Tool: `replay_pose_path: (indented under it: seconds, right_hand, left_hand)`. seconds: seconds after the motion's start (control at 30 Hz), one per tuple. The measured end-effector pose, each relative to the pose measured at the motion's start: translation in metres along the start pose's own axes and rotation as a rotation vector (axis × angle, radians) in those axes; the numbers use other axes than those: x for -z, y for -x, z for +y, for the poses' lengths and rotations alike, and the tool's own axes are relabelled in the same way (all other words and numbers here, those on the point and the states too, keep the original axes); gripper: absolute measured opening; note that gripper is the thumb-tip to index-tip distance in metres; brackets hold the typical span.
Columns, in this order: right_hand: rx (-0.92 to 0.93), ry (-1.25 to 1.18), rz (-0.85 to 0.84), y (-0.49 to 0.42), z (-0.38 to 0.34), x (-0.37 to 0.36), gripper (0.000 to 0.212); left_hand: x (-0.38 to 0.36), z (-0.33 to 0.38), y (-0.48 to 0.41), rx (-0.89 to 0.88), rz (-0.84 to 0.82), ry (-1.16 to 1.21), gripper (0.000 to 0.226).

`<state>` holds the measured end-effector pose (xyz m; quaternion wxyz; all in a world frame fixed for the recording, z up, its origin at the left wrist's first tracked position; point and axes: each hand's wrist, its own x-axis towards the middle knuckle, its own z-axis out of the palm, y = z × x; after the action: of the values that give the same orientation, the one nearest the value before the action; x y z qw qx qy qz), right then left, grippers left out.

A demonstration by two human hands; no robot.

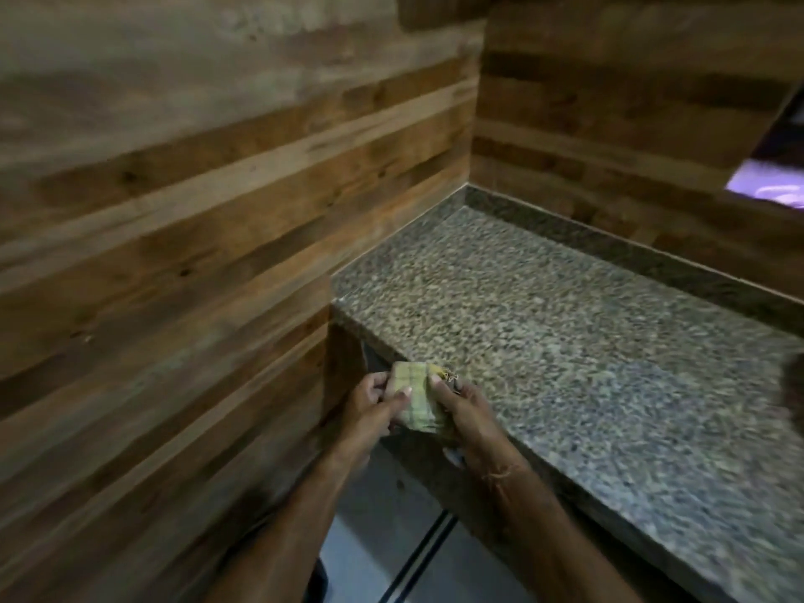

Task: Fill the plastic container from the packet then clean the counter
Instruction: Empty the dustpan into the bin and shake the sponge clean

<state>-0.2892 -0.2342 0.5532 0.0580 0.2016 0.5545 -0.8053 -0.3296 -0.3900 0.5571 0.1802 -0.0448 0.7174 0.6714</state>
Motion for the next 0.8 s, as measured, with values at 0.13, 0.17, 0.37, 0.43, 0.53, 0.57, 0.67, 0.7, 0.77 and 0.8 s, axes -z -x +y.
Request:
replay_pose_path:
  seconds: [0.13,0.17,0.37,0.43,0.53,0.57,0.67,0.7,0.77,0.8]
  right_hand:
    - [0.082,0.062,0.117,-0.028,-0.025,0.040,0.059]
    - [0.111,0.097,0.171,-0.042,-0.023,0.053,0.067]
    - [0.250,0.260,0.367,-0.067,-0.045,0.080,0.038]
    - [0.247,0.350,0.359,-0.082,-0.048,0.086,0.041]
    - [0.185,0.448,0.380,-0.109,-0.046,0.089,0.038]
    - [0.152,0.467,0.383,-0.115,-0.045,0.088,0.036]
    - [0.098,0.647,0.415,-0.139,-0.035,0.090,0.033]
    - [0.085,0.719,0.421,-0.145,-0.030,0.089,0.032]
    - [0.071,0.826,0.431,-0.155,-0.022,0.085,0.039]
    - [0.059,0.943,0.450,-0.159,-0.017,0.082,0.048]
  left_hand:
    - [-0.046,0.008,-0.035,-0.066,0.030,-0.088,0.041]
    - [-0.056,0.011,-0.044,-0.097,0.046,-0.140,0.042]
    - [-0.092,0.018,-0.104,-0.266,-0.030,-0.448,0.029]
    - [-0.097,0.014,-0.129,-0.279,-0.084,-0.529,0.029]
    - [-0.103,0.013,-0.164,-0.281,-0.131,-0.648,0.032]
    - [-0.103,0.010,-0.174,-0.288,-0.140,-0.681,0.033]
    - [-0.097,0.003,-0.202,-0.319,-0.198,-0.763,0.034]
    - [-0.094,-0.002,-0.210,-0.323,-0.221,-0.781,0.036]
    - [-0.085,-0.010,-0.221,-0.323,-0.258,-0.854,0.043]
    - [-0.080,-0.012,-0.226,-0.325,-0.268,-0.914,0.049]
